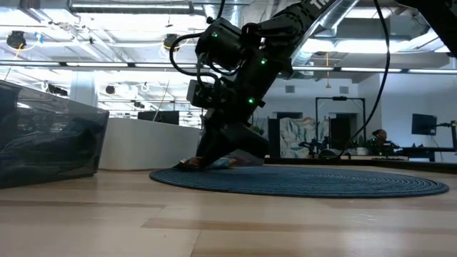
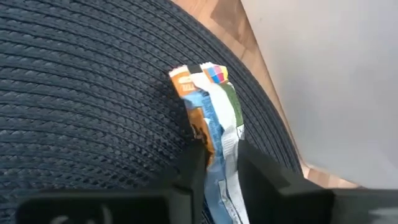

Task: Pick and place Granola Bars by type
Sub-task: Put the yellow granola bar into the white bin

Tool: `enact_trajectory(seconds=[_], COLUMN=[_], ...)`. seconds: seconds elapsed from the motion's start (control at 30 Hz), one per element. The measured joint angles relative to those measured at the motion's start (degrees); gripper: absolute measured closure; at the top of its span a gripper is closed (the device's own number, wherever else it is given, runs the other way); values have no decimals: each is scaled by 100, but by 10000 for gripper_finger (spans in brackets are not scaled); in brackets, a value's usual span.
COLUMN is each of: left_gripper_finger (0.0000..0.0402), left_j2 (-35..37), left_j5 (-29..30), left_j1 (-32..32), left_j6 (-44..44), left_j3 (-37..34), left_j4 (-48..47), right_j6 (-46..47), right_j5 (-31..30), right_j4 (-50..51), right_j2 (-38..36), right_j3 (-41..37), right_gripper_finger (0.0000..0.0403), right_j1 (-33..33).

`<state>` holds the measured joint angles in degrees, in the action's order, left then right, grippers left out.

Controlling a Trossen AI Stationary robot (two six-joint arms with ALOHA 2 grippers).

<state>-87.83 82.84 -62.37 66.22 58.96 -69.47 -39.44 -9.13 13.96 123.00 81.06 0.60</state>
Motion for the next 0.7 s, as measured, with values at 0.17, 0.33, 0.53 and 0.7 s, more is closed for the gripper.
enact_trajectory(seconds=[0.17, 0.33, 0.53, 0.7], left_gripper_finger=[276, 276, 276, 276], left_j2=[0, 0, 0, 0], left_j5=[-20, -50, -54, -56], left_j1=[0, 0, 0, 0], left_j6=[0, 0, 0, 0], left_j3=[0, 0, 0, 0], left_j4=[0, 0, 0, 0], right_j6=[4, 4, 2, -2], right_j5=[-91, -433, -474, -733], right_j4=[-9, 0, 1, 15], right_j2=[0, 2, 2, 2], right_j3=[0, 0, 0, -2], right_gripper_finger=[354, 365, 373, 374], right_j1=[21, 82, 134, 205])
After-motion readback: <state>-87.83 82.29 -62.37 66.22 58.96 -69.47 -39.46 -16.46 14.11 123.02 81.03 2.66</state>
